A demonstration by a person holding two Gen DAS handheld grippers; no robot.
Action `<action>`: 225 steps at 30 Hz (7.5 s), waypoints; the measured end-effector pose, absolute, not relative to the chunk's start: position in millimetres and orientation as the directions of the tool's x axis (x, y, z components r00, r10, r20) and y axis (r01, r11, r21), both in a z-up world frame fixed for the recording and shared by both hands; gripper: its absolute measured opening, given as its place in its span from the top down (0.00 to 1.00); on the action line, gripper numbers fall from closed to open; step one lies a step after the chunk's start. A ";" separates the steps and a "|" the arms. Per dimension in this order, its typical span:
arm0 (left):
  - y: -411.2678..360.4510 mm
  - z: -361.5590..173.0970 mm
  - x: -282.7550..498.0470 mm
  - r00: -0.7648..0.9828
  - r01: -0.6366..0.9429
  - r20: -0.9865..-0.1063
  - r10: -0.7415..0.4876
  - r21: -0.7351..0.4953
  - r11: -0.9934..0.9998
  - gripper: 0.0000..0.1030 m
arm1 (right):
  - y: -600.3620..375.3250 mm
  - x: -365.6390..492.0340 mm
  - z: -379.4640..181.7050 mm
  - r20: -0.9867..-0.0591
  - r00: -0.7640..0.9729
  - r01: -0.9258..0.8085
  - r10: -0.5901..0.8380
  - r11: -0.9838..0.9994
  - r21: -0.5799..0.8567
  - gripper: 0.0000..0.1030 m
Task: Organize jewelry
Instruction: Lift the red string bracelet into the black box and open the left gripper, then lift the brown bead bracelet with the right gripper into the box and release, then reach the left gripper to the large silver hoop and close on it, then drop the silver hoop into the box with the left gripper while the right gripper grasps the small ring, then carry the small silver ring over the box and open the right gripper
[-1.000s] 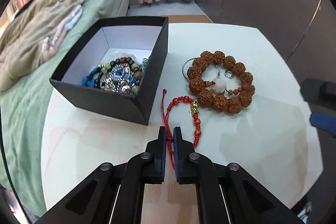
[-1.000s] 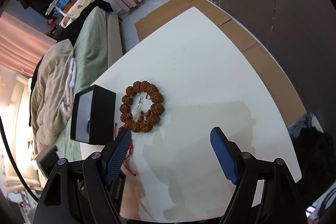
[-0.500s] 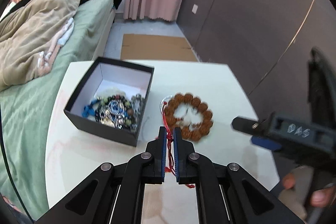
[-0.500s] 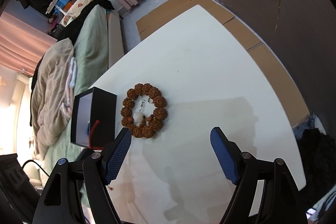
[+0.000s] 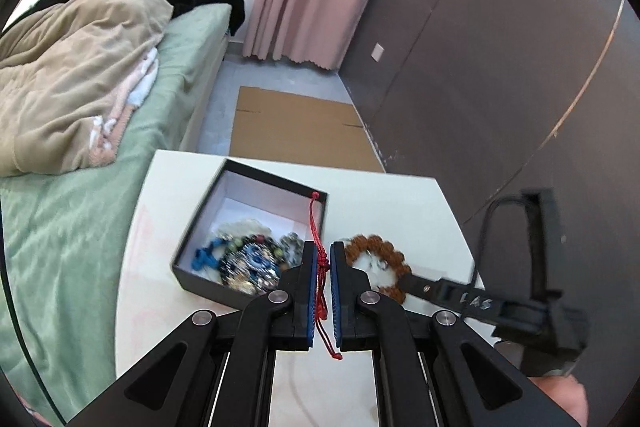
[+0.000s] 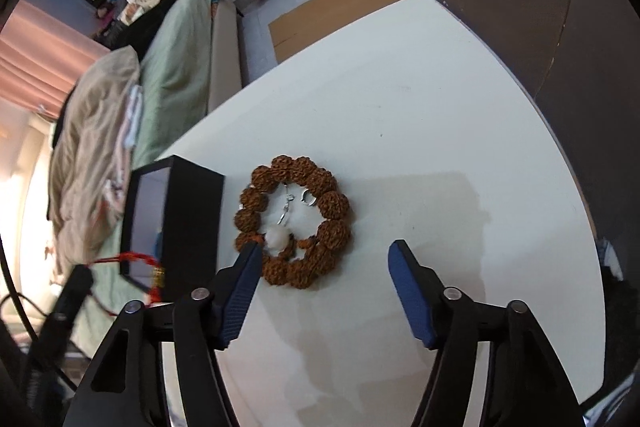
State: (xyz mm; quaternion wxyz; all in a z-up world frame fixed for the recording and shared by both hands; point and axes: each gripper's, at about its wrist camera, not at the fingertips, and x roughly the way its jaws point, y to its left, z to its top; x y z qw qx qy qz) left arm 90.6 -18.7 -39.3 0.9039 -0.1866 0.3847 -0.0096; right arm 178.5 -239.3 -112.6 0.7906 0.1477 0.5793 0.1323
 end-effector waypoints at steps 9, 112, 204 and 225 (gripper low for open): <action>13.6 -36.0 96.4 0.734 -0.158 -0.658 -0.165 -0.402 0.902 0.94 | -210.3 191.2 -119.7 -0.919 0.344 -0.090 0.193 0.981 0.173 0.47; -117.9 -88.8 200.6 0.434 -0.043 -0.899 -0.055 -0.081 0.996 0.54 | -356.4 172.8 -56.1 -0.781 0.459 0.105 0.424 0.847 0.522 0.25; 53.0 -60.0 132.0 0.555 -0.274 -0.784 -0.279 -0.488 0.829 0.49 | -197.0 175.4 -69.2 -0.822 0.446 -0.236 0.355 0.932 0.274 0.86; 92.0 -35.3 110.4 0.660 -0.301 -0.728 -0.185 -0.482 0.823 0.24 | -146.4 157.6 -37.6 -0.604 0.439 -0.368 0.665 0.747 0.555 0.38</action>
